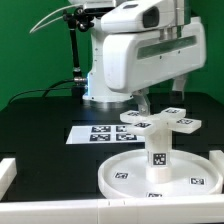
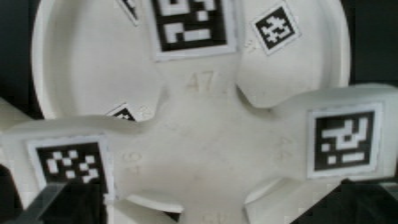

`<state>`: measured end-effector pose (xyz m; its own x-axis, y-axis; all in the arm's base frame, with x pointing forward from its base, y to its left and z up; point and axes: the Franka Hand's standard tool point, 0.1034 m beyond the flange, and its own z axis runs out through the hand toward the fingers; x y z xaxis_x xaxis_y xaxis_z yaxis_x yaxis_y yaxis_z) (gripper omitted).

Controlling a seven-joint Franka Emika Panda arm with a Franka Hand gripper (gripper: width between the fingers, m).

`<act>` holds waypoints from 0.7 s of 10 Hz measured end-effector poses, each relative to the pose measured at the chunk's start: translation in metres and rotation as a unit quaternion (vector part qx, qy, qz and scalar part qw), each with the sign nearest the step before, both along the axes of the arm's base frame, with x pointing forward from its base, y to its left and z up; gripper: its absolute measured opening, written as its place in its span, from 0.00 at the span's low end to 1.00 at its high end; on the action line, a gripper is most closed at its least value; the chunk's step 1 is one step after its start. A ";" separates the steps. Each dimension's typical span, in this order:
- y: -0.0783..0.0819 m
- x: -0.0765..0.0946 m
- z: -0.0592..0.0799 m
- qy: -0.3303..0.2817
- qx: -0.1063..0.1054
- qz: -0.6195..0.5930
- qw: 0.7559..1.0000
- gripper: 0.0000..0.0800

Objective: Assemble round table

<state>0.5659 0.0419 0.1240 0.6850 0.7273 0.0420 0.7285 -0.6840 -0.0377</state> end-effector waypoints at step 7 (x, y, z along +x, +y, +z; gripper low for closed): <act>-0.003 0.005 -0.002 -0.026 -0.036 0.294 0.955 0.81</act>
Offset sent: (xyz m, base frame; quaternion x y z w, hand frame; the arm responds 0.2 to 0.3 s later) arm 0.0032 0.0041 0.0007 -0.0047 -0.0164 -0.1826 0.9830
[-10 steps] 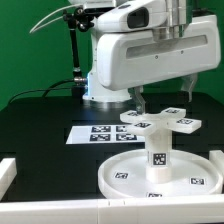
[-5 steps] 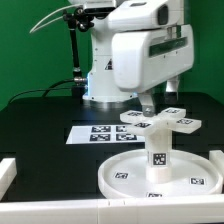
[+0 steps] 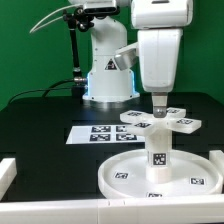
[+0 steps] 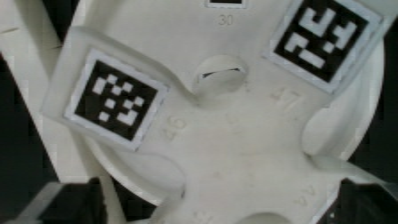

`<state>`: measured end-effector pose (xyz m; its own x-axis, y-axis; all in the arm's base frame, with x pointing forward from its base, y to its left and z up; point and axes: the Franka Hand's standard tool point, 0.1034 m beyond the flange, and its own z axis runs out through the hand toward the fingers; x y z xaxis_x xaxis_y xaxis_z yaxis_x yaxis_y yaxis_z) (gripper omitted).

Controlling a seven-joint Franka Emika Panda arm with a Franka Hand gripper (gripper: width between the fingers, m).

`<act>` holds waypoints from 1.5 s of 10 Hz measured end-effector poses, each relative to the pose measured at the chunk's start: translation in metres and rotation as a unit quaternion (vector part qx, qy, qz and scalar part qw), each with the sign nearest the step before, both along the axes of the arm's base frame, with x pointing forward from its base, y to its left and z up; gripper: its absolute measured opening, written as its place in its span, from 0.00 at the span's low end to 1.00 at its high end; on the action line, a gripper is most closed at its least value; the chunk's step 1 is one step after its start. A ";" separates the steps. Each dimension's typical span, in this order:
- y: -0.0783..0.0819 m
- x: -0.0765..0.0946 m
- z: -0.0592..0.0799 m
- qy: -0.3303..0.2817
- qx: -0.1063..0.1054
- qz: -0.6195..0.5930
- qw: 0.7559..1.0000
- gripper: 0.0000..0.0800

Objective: Assemble round table

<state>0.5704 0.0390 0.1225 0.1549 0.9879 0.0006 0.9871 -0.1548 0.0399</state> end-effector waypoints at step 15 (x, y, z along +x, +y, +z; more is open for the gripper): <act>-0.004 -0.008 -0.017 0.015 -0.013 0.051 0.999 0.81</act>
Offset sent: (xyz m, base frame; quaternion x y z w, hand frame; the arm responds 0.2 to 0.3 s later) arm -0.0020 0.0090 -0.0068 -0.0037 -0.0099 -0.0265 0.9996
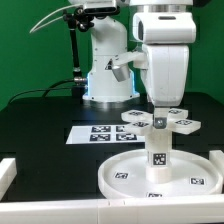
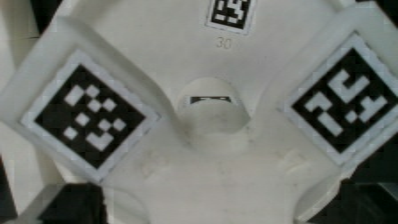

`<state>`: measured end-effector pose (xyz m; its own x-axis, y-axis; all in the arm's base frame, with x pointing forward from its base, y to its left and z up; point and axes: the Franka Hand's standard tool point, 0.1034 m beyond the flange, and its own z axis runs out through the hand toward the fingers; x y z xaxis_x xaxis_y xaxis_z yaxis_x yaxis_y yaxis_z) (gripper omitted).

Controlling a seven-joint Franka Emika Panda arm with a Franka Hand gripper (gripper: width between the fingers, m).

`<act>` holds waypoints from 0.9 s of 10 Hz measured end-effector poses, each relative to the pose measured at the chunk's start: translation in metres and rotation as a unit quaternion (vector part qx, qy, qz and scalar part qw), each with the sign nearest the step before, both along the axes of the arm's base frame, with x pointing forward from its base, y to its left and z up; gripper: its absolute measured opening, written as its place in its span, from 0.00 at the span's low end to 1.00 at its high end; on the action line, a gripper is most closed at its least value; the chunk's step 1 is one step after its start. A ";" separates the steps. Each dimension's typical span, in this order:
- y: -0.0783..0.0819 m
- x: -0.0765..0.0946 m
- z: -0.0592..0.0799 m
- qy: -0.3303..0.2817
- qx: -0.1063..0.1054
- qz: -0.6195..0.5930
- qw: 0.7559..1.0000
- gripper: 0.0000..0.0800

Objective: Assemble round table

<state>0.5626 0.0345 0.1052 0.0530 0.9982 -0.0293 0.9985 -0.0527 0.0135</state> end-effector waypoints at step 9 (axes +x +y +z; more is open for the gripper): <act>-0.001 0.000 0.000 -0.001 0.000 -0.024 1.000 0.54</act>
Offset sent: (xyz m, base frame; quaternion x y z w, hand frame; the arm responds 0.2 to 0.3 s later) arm 0.0000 0.0000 0.0000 0.0000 0.0000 0.0000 1.0000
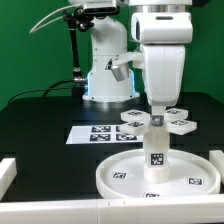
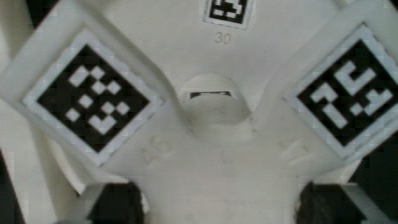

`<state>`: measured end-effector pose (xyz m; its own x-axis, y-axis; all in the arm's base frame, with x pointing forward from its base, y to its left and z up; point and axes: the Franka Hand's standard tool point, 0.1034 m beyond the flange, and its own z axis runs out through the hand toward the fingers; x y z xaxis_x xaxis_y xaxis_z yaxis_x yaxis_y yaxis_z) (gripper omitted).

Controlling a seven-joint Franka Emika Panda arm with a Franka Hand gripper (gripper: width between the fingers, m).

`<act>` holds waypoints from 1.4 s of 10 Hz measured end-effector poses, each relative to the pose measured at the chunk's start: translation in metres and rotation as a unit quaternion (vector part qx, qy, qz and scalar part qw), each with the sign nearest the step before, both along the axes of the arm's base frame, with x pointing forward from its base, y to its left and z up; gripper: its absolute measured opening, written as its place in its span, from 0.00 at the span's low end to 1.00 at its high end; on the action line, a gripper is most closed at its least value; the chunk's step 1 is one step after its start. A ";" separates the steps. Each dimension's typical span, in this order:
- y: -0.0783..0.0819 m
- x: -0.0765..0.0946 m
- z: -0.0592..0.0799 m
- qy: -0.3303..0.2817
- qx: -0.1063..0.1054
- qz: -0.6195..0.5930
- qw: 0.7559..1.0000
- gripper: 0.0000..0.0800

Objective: Assemble round table

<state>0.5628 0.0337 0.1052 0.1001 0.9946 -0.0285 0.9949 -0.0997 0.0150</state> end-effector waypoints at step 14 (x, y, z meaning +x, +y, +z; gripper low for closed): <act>0.004 -0.004 0.000 -0.004 0.021 -0.600 0.799 0.54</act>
Offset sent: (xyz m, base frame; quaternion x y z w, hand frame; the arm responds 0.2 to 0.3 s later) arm -0.0159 0.0000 0.0008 0.0300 0.0080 0.2752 0.9609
